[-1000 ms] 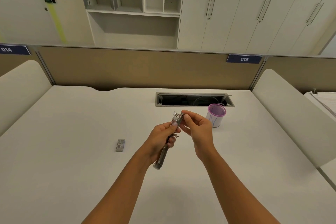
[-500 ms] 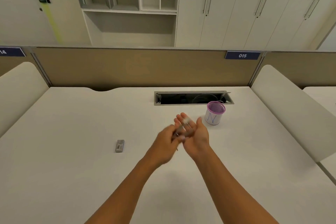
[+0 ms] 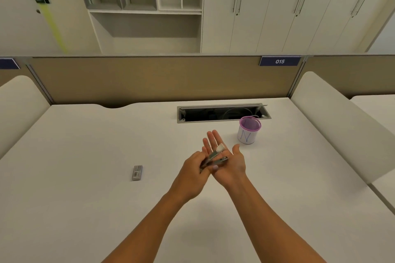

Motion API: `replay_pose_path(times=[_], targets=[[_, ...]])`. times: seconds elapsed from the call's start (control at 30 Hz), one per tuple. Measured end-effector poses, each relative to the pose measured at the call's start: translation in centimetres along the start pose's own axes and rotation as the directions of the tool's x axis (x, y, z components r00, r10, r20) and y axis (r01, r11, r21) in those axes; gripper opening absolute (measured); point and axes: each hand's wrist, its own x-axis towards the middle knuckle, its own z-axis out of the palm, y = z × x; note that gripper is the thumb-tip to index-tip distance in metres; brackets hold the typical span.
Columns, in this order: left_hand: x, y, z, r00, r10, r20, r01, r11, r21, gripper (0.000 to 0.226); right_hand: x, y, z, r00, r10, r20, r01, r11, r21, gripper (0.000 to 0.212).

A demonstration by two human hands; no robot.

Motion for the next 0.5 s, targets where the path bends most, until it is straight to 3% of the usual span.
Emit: replay_pose_path(times=[0.07, 0.13, 0.23, 0.3, 0.4, 0.5], targets=[[0.3, 0.2, -0.2, 0.992, -0.118, -0.033, 0.111, 0.979, -0.171, 0.009, 0.1, -0.2, 0.0, 1.000, -0.016, 0.003, 0.017, 0.999, -0.048, 0.075], [0.5, 0.3, -1.0, 0.959, -0.282, -0.018, 0.245, 0.864, -0.440, 0.015, 0.1, -0.4, 0.3, 0.998, -0.061, 0.001, 0.061, 0.987, -0.148, 0.070], [0.5, 0.5, -1.8, 0.910, -0.386, 0.154, 0.330, 0.445, -0.832, 0.026, -0.3, -0.6, 1.4, 0.985, -0.169, 0.041, 0.171, 0.902, -0.395, 0.060], [0.5, 0.5, -2.3, 0.907, -0.351, 0.234, 0.326, 0.232, -0.916, 0.030, -0.8, -0.6, 2.5, 0.963, -0.256, 0.090, 0.255, 0.743, -0.618, 0.045], [0.7, 0.2, -2.9, 0.931, -0.237, 0.279, 0.312, 0.118, -0.943, 0.030, -1.6, -0.5, 3.9, 0.882, -0.393, 0.260, 0.422, 0.415, -0.806, 0.023], [0.7, -0.2, -3.4, 0.950, -0.105, 0.293, 0.294, -0.007, -0.956, 0.030, -2.3, -0.4, 4.9, 0.802, -0.427, 0.417, 0.539, 0.220, -0.813, 0.021]])
